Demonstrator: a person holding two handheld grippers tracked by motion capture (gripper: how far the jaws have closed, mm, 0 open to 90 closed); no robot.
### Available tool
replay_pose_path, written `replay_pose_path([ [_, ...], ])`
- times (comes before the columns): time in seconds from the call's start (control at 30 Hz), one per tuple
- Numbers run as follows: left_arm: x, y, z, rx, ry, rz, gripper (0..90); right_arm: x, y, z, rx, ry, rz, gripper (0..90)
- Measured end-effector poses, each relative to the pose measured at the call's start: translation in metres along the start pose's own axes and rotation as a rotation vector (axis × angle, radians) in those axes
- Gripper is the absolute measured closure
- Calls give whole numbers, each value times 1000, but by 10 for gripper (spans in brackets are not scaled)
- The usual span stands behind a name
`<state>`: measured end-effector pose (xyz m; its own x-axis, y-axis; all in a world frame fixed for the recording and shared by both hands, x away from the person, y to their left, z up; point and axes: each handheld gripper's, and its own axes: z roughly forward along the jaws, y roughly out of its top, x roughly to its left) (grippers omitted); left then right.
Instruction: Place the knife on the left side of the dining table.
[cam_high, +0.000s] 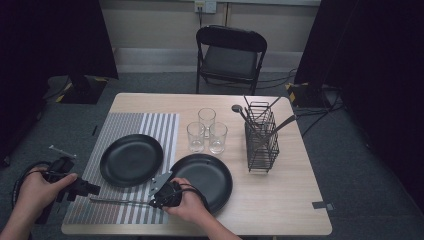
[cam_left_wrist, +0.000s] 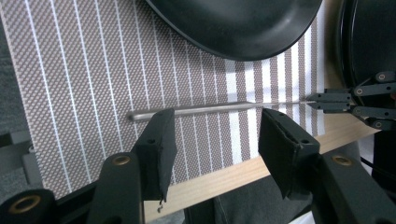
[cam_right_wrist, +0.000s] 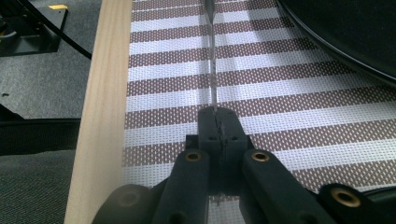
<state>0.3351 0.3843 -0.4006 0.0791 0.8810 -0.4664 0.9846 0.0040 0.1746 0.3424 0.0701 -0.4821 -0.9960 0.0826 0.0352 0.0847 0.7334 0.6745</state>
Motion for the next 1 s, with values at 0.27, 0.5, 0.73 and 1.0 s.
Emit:
replay_pose_path([
  [0.27, -14, 7, 2, -29, -12, 73, 396, 0, 0, 1, 11, 4, 5, 900],
  [0.5, -25, 11, 6, -60, -25, 104, 345, 0, 0, 2, 17, -1, 2, 900],
  [0.73, -35, 16, 9, -84, -43, 144, 314, 1, 1, 3, 28, -3, -3, 900],
  [1.0, -48, 22, 12, -98, -57, 196, 290, 1, 1, 3, 34, -5, -4, 900],
])
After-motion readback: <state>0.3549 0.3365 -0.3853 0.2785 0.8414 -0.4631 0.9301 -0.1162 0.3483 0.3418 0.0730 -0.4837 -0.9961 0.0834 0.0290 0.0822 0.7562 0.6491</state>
